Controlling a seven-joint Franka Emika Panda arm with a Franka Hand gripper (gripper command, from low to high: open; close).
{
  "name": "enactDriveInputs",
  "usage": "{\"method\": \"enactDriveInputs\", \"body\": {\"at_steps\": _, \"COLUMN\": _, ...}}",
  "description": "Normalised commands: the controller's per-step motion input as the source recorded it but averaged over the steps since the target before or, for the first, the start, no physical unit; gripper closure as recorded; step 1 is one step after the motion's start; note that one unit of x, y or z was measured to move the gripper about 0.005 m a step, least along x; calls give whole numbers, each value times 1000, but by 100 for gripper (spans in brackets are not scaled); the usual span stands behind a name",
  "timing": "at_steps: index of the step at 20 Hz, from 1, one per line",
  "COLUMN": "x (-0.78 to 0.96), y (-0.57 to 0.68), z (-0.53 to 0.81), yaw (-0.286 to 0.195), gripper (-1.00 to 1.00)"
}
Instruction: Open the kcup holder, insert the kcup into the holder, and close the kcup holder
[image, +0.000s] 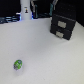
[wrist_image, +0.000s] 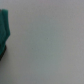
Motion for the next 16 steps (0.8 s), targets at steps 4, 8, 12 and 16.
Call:
{"method": "enactDriveInputs", "body": {"at_steps": 4, "x": -215, "y": 484, "z": 119, "yaw": -156, "gripper": -100}}
{"method": "enactDriveInputs", "body": {"at_steps": 8, "x": -271, "y": 512, "z": 48, "yaw": -199, "gripper": -100}}
{"method": "enactDriveInputs", "body": {"at_steps": 12, "x": -294, "y": 548, "z": 7, "yaw": -226, "gripper": -100}}
{"method": "enactDriveInputs", "body": {"at_steps": 16, "x": -300, "y": 546, "z": -27, "yaw": -224, "gripper": -100}}
